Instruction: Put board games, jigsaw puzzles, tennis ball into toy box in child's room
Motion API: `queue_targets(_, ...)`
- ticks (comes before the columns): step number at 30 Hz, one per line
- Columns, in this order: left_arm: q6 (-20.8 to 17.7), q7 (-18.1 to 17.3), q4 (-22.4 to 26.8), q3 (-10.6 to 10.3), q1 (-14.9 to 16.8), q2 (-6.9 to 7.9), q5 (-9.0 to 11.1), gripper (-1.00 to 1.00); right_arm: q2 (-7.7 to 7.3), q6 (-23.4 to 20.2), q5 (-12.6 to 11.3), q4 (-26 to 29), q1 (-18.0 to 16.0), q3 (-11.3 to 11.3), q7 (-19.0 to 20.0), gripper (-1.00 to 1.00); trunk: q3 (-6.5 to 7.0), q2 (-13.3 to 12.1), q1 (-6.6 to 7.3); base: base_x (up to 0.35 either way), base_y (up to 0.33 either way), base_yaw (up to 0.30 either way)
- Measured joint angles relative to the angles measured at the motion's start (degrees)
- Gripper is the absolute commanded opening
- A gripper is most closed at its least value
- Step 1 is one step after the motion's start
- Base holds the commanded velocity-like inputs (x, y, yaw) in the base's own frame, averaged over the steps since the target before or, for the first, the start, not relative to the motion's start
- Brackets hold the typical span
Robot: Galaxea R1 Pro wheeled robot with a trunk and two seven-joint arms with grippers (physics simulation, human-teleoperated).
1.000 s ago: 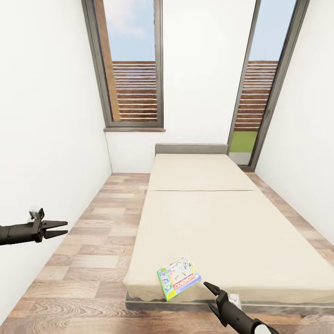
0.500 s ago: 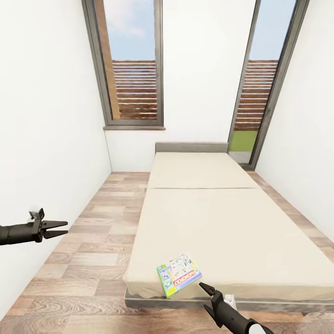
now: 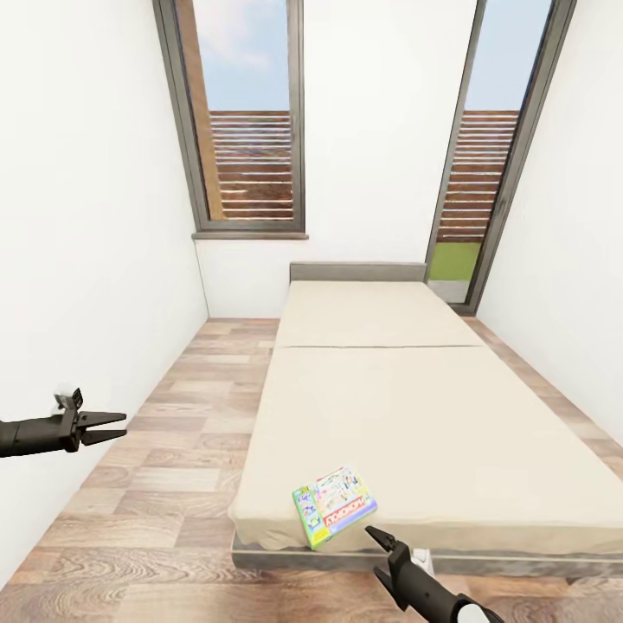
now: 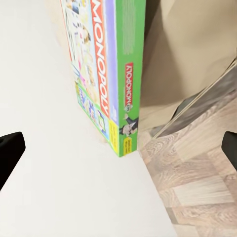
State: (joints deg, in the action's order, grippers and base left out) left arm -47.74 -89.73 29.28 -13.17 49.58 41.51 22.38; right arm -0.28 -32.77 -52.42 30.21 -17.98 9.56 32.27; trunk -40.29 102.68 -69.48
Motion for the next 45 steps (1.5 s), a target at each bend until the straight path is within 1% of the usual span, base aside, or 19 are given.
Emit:
queue_targets(5,0.00,0.00,0.00,0.00,0.00,0.00,0.00,1.00,0.12,0.03,0.02,0.05,0.00,0.01,0.09,1.00,-0.90,2.01,-1.10,0.000,0.000,0.000)
queue_targets(25,0.11,0.00,-0.02,-0.08,0.01,0.01,0.01,1.00,0.34,0.21,0.08,0.12,0.00,0.09,0.24,1.00,-0.90,2.02,-1.10,0.000,0.001,0.000)
queue_targets(35,0.16,-0.01,-0.02,-0.05,0.01,0.00,0.00,1.00,0.35,0.14,0.06,0.05,0.00,0.10,0.16,1.00,-0.90,2.02,-1.10,0.033,0.119,0.000)
queue_targets(45,0.25,0.00,0.01,0.00,0.01,0.00,0.04,1.00,0.35,0.15,0.05,0.07,0.00,0.12,0.15,1.00,-0.90,2.02,-1.10,0.007,0.022,0.000)
